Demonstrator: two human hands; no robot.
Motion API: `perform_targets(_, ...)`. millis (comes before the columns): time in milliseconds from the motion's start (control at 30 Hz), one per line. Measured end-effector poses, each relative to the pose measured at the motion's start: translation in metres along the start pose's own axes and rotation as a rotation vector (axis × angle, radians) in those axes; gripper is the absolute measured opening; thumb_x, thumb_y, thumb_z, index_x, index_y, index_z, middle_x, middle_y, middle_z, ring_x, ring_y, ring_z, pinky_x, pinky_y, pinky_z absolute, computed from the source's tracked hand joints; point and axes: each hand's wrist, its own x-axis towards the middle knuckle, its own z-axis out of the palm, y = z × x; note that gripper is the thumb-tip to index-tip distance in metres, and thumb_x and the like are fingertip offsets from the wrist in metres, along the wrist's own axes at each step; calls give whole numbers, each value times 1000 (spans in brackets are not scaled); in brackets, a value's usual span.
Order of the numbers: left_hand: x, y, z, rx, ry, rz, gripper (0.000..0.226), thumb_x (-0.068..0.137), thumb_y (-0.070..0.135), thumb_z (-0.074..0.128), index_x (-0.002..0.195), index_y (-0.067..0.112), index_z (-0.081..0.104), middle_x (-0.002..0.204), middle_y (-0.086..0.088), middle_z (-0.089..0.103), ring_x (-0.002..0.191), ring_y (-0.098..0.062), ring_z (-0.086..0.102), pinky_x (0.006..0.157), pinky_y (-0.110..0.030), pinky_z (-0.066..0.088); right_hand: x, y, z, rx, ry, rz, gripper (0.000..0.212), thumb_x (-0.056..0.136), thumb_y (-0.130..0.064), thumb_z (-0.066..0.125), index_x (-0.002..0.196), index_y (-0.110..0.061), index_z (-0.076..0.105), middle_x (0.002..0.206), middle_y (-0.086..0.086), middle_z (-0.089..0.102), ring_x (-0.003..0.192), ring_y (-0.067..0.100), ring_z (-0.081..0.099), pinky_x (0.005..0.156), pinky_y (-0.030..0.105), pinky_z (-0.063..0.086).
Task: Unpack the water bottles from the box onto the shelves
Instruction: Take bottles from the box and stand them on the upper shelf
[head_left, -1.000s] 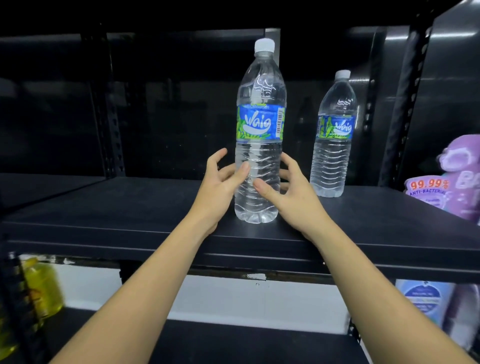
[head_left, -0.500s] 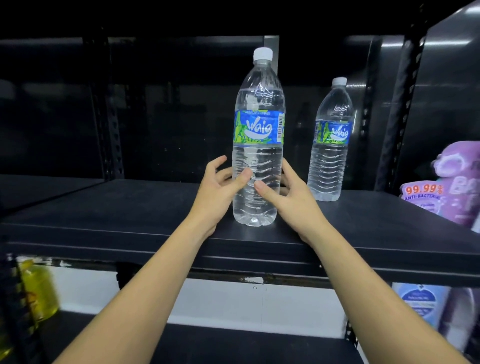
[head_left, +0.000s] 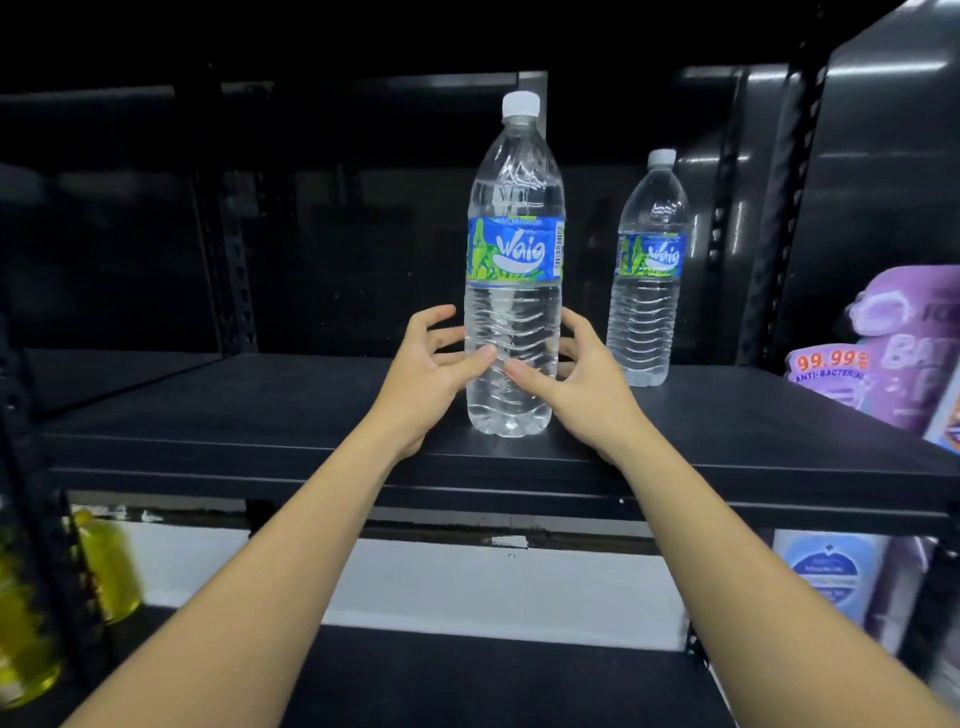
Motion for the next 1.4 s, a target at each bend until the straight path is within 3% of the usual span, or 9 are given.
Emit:
perform_targets(167,-11,14,12,70,-80,42,78,85,24,83,148,25,38,130,1,65,108,-15,72,99,-47,57,-12,-3,-33,-54,-56,-17,88,80,-44,85,152,-33,35,128,-11,67,107,5,71,98,36,58)
perform_targets(300,-17,25,35,158,-171,94,79,85,31,83,148,31,36,131,4,62,108,-14,71,99,-44,57,-24,-3,-67,-59,-68,1,81,81,-37,85,144,-41,34,114,-24,58,95,-15,67,78,8,52)
perform_targets(467,-16,33,72,246,-282,155,86,90,31,77,155,34,20,130,11,56,103,3,67,83,-15,55,-32,10,-107,-103,-48,6,109,63,-68,83,154,-40,30,140,-11,59,124,11,63,107,38,51)
perform_targets(600,-8,34,99,245,-306,156,88,91,27,76,157,31,18,121,20,54,94,13,65,75,-5,51,-31,21,-130,-188,-25,5,111,63,-82,76,155,-44,29,141,-9,61,121,11,65,107,44,52)
perform_targets(800,12,24,134,299,-268,186,90,91,28,76,158,28,17,129,9,57,107,-6,67,91,-27,56,-17,36,-151,-284,47,7,88,75,-58,80,152,-43,39,118,-15,65,84,2,72,88,33,59)
perform_targets(933,29,18,149,339,-270,173,90,91,24,76,158,24,16,129,8,55,101,0,63,86,-20,53,-2,50,-156,-284,72,39,79,80,-49,83,149,-43,44,120,-13,68,89,6,74,92,39,60)
perform_targets(1067,45,9,161,384,-250,170,86,89,24,78,154,25,22,136,2,55,115,-13,63,103,-42,53,13,59,-157,-296,63,57,67,84,-42,82,143,-43,49,113,-17,69,92,6,73,96,41,59)
perform_targets(1267,60,-1,170,400,-213,176,83,88,24,79,152,24,27,137,1,56,116,-16,63,103,-44,53,21,62,-154,-357,92,34,55,91,-32,77,139,-40,52,98,-31,63,90,-9,62,82,18,49)
perform_targets(1400,64,-10,176,370,-171,180,77,89,21,79,150,23,31,136,1,57,115,-15,64,103,-42,53,23,68,-145,-370,148,38,50,93,-31,74,138,-32,53,110,-20,69,96,7,68,89,27,50)
